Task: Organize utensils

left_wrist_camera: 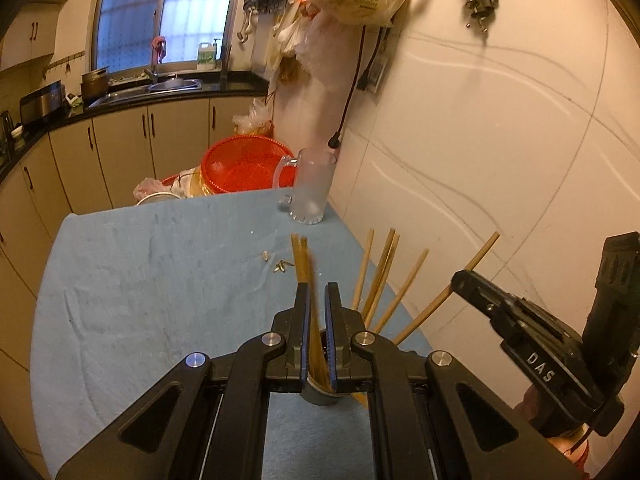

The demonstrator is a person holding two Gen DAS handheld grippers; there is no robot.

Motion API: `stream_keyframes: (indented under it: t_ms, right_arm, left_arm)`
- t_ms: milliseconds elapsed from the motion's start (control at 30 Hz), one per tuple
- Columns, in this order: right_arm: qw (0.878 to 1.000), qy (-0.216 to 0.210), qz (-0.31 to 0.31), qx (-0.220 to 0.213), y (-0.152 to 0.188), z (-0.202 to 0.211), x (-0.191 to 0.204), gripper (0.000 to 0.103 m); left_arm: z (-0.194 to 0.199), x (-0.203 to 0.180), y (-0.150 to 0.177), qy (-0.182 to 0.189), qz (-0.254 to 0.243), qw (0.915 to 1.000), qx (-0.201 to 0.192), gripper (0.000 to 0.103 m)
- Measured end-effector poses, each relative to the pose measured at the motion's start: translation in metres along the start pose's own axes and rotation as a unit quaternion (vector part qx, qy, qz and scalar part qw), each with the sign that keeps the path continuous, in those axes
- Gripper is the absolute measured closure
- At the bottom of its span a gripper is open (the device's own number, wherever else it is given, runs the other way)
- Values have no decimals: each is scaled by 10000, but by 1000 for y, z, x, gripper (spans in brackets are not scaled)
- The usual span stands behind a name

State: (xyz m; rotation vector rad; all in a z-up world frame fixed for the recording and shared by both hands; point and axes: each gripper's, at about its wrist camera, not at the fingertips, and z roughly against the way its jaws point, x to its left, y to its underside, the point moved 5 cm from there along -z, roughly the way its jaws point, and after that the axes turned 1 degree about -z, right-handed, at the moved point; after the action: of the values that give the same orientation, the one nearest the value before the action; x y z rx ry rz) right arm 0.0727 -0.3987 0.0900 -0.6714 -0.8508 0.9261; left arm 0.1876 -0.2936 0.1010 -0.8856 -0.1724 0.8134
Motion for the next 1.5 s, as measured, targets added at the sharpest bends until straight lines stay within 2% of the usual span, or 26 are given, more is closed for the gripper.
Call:
stream_keyframes:
  t_ms: [167, 300, 400, 533, 567, 633, 700, 733, 833, 933, 967, 1000, 1067, 1133, 1300, 1367, 1500]
  right_arm:
    - [9997, 23, 73, 212, 9, -15, 1, 95]
    - [9999, 37, 10, 157, 5, -12, -1, 76]
    - [10000, 62, 2, 23, -1, -3, -2, 70]
    - [9997, 118, -72, -195, -7, 16, -4, 57]
    - [9995, 163, -74, -244, -8, 20, -5, 54]
    - [9990, 274, -88, -337, -8, 30, -7, 31]
    - [9979, 433, -87, -465, -4, 42, -10, 14]
    - [9970, 560, -58, -532, 0, 49, -12, 9]
    - [9943, 911, 2, -557, 13, 63, -15, 5]
    - [9892, 1333, -52, -606, 34, 80, -17, 0]
    - [9875, 1443, -32, -630, 41, 84, -18, 0]
    - [9853, 1585, 31, -640, 50, 88, -17, 0]
    - [9791, 1931, 186, -604, 67, 94, -12, 0]
    - [9748, 2155, 294, -490, 86, 98, -8, 0]
    - [9713, 2326, 355, -339, 122, 105, -2, 0]
    - [9699, 2369, 373, -421, 133, 113, 3, 0]
    - [9716, 2291, 363, -471, 147, 123, 9, 0]
  left_arm:
    - [-7, 5, 5, -19, 65, 10000, 72, 97]
    - [-6, 8, 3, -23, 111, 9999, 44, 97]
    - [-1, 11, 2, -54, 168, 9998, -17, 97]
    - [8, 17, 4, -162, 248, 9995, -117, 95]
    - [11, 18, 4, -203, 261, 9993, -146, 90]
    - [22, 23, 8, -384, 281, 9984, -298, 76]
    - [35, 28, 13, -586, 296, 9966, -495, 57]
    - [41, 31, 17, -676, 333, 9954, -596, 55]
    - [56, 38, 31, -999, 404, 9910, -799, 41]
    - [75, 41, 57, -1563, 381, 9809, -1090, 24]
    - [80, 40, 67, -1702, 332, 9779, -1172, 13]
    - [84, 39, 75, -1808, 304, 9755, -1212, 11]
    - [92, 36, 96, -2053, 228, 9702, -1268, 10]
    - [95, 34, 110, -2148, 177, 9690, -1206, 10]
    - [97, 34, 147, -2214, 220, 9715, -821, 10]
    - [100, 35, 160, -2369, 205, 9681, -794, 10]
    - [106, 28, 176, -2451, 142, 9665, -743, 10]
